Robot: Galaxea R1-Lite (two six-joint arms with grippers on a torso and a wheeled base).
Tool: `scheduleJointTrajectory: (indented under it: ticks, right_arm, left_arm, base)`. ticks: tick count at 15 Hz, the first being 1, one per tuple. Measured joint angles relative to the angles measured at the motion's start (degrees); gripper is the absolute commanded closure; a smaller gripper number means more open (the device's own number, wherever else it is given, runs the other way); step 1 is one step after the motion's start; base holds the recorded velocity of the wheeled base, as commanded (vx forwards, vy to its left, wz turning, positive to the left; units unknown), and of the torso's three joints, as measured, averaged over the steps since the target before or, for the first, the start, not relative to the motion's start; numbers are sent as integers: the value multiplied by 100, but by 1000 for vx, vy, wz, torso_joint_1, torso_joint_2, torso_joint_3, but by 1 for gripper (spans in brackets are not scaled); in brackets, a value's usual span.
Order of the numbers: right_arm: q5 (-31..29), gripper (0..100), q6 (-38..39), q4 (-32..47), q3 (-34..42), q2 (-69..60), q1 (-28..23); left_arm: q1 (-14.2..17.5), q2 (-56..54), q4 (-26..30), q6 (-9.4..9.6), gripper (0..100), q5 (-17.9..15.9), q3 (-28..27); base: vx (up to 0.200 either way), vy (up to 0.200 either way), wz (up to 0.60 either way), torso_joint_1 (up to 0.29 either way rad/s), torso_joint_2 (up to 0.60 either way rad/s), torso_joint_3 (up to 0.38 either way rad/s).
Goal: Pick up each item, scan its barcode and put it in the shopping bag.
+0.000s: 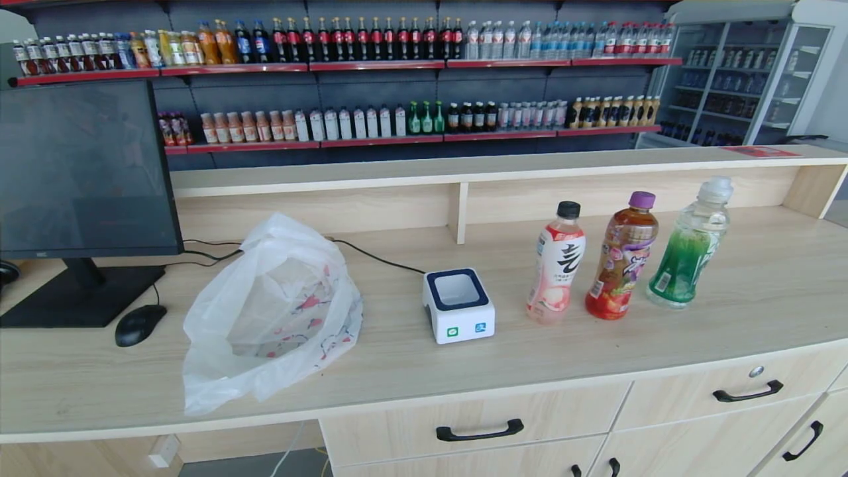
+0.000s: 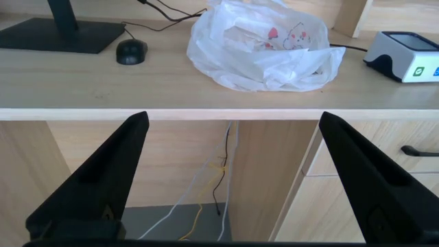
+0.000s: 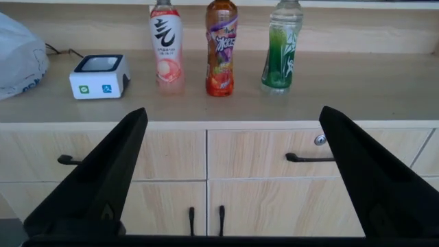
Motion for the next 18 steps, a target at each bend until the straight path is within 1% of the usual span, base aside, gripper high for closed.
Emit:
scheduleJointTrajectory:
  ticks: [3, 7, 13, 15, 18]
  right_arm:
    - [318, 0, -126, 21, -744, 894, 5]
    - [428, 0, -394, 11, -1659, 2332, 10]
    - [285, 0, -405, -56, -2338, 3925, 72]
    - [280, 0, -424, -354, -2454, 4298, 78]
    - [318, 0, -405, -1265, -2445, 4918, 117]
  left_arm:
    - [0, 0, 5, 5, 0, 0, 0]
    - [0, 0, 2, 5, 0, 0, 0]
    - [0, 0, 5, 2, 0, 0, 0]
    - [0, 0, 5, 2, 0, 0, 0]
    - [0, 0, 5, 2, 0, 0, 0]
  base:
    - [0, 0, 0, 0, 0, 0]
    - [0, 0, 0, 0, 0, 0]
    - [0, 0, 0, 0, 0, 0]
    - [0, 0, 0, 0, 0, 0]
    - [0, 0, 0, 0, 0, 0]
